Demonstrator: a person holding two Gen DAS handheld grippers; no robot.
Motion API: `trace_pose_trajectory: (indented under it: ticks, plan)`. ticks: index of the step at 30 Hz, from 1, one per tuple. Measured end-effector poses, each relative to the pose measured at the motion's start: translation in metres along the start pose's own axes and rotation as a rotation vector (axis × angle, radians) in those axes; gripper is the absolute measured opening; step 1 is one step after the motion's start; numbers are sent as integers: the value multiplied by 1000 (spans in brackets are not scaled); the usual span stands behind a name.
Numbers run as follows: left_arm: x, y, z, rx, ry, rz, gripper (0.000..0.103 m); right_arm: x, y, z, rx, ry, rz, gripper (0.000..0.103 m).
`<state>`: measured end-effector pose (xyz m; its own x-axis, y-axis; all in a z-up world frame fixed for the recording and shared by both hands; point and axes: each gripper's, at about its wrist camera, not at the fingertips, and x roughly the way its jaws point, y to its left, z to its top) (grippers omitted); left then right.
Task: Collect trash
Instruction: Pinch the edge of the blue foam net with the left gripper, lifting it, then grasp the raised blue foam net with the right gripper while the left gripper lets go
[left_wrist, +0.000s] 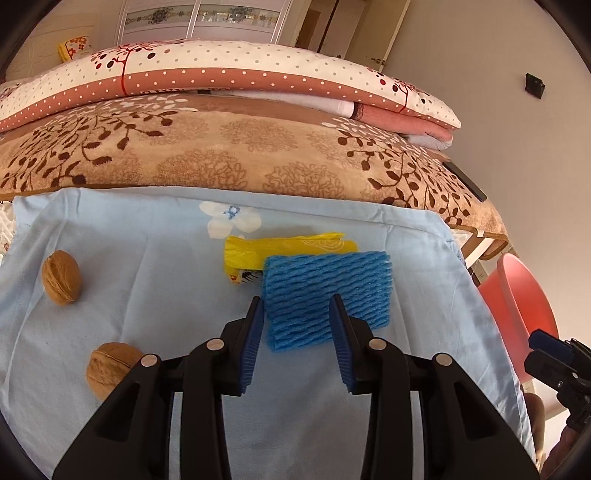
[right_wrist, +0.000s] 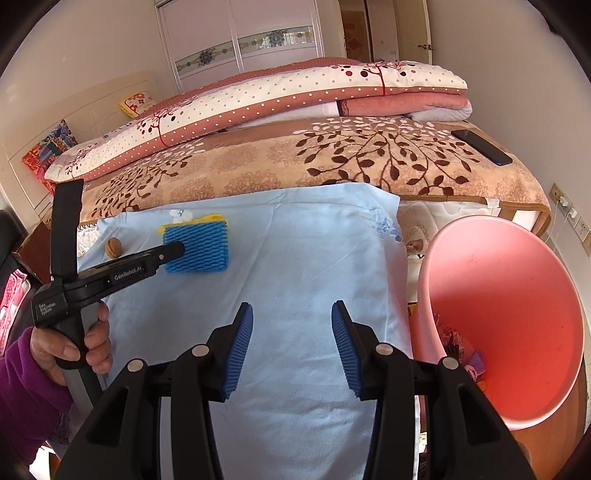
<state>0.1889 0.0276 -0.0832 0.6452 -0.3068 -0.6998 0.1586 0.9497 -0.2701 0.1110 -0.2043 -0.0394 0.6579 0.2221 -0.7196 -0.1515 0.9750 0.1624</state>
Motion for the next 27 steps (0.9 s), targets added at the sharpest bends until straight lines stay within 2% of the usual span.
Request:
trace_pose_trajectory:
  ticks: [2, 4, 8, 12, 19, 24, 27]
  plan:
    - [0, -1, -3, -9, 14, -4, 7, 3, 2, 2, 4, 2, 7, 44]
    - [-3, -3, -7, -16, 33, -44, 3, 4, 5, 4, 2, 3, 15, 44]
    - [-21, -18, -20, 17, 30, -117, 2, 8, 13, 6, -11, 9, 27, 44]
    - [-35, -32, -30, 34, 33, -174, 2, 22, 19, 8, 31, 51, 93, 44]
    - [-38, -45, -50, 49, 77, -211, 2, 55, 21, 6, 169, 169, 204, 44]
    - [-36, -57, -63, 83, 110, -241, 2, 64, 15, -1, 255, 210, 213, 44]
    - [-36, -66, -69, 113, 126, -255, 2, 63, 9, -4, 326, 220, 253, 44]
